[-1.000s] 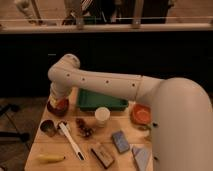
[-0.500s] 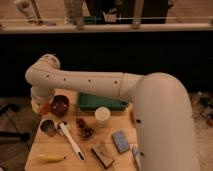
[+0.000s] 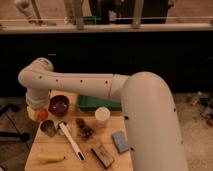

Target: Place apple in metal cup

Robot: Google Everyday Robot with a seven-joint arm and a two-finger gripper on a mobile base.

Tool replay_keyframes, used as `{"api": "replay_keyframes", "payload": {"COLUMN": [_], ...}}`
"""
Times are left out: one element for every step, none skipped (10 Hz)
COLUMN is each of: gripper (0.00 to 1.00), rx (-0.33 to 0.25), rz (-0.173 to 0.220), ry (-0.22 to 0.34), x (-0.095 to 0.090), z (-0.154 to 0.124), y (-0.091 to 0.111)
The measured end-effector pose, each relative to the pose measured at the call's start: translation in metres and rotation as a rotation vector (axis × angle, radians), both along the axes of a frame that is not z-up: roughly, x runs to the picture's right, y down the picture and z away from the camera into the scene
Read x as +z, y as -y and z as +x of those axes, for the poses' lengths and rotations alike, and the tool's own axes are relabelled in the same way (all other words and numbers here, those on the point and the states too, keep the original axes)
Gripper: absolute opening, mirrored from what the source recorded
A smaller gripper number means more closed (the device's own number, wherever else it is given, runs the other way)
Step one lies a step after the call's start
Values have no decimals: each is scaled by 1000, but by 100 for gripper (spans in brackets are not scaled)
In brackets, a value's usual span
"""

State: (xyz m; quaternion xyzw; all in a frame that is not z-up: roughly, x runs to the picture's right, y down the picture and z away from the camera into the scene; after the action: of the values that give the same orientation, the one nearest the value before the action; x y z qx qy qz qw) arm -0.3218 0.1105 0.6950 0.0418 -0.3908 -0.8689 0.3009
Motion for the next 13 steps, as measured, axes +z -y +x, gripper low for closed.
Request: {"api": "replay_keyframes", "payload": {"gripper": [0,0,0,0,0,0,0,0,0,0,0,0,0], "rx": [-10,-29,-40,-44,-45,-47,-50,-50,-55,-59,-66,-71,-76], "rz": [-6,2,12,16,15,13,10,5,0,-5,-9,-14,-19], "ry": [-26,-63,-81,-94,-104,-108,-114,-122,-128,-133,-140,-144,-144], "x": [5,9,10,12,14,16,18,21,24,26,28,30,32], "z": [3,6,4,7,9,9,10,11,11,9,9,7,5], "y": [-7,-15,-20,-20,-21,-23,-24,-25,-27,-28,-30,-32,-33]}}
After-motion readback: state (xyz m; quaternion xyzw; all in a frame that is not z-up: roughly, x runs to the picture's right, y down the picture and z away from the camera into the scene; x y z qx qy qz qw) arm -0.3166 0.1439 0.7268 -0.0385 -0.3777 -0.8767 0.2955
